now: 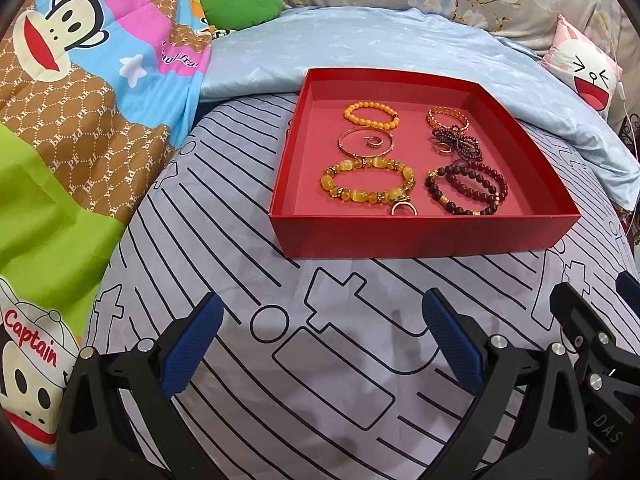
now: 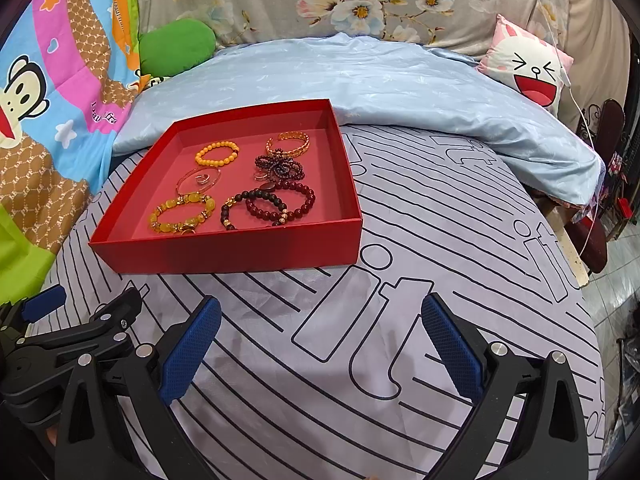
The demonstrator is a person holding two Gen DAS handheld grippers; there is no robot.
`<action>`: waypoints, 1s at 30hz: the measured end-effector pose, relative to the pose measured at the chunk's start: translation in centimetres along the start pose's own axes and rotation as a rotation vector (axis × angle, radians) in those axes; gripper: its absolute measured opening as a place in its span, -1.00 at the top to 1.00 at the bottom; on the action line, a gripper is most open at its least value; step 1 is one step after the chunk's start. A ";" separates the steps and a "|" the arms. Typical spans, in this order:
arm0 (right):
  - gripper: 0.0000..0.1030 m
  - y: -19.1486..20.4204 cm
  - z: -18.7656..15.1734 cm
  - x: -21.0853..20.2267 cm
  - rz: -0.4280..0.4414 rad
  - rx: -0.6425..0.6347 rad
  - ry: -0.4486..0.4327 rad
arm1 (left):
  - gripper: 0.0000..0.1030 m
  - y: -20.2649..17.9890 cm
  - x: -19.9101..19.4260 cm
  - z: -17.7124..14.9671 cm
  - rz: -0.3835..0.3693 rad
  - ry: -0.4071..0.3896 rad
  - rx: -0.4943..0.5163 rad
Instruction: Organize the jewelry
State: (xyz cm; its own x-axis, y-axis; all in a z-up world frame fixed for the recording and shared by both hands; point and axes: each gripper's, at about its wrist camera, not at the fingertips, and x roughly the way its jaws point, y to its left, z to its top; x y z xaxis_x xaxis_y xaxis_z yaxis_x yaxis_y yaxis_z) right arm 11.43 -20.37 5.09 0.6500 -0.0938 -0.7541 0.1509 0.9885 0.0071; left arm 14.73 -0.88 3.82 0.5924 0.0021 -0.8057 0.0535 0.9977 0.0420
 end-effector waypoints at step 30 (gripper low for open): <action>-0.88 -0.2 -0.4 0.1 -0.003 0.000 0.003 | -0.85 0.1 0.0 0.0 -0.004 0.010 -0.007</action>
